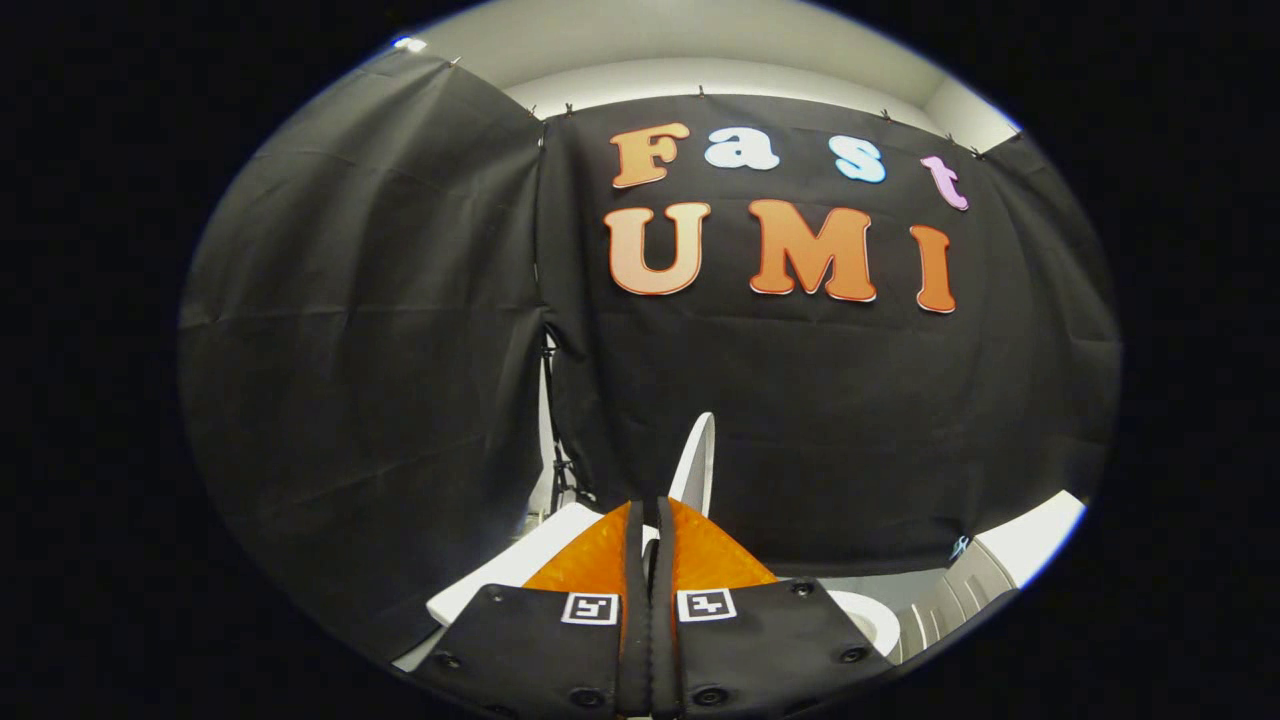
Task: Open the toilet lid.
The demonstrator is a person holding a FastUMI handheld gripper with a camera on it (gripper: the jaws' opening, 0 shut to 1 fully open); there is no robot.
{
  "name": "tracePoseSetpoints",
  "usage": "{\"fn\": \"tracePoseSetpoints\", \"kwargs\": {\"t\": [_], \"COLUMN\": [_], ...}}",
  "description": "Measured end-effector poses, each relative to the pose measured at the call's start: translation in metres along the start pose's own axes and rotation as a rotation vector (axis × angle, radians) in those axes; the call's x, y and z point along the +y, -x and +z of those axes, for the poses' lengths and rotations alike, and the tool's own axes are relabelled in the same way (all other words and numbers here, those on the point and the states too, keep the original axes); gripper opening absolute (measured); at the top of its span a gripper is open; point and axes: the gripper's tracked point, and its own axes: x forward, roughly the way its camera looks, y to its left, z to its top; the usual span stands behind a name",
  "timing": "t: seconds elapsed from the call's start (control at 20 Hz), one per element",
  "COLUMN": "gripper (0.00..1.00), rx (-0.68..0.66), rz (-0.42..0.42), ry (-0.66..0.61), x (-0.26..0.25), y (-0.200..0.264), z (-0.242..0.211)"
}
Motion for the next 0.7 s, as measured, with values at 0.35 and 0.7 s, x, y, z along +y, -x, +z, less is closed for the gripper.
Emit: {"fn": "tracePoseSetpoints", "kwargs": {"t": [0.35, 0.7], "gripper": [0.08, 0.08], "rx": [0.018, 0.025], "rz": [0.073, 0.109], "ry": [0.010, 0.033], "x": [0.051, 0.087], "y": [-0.014, -0.022], "z": [-0.007, -0.016]}}
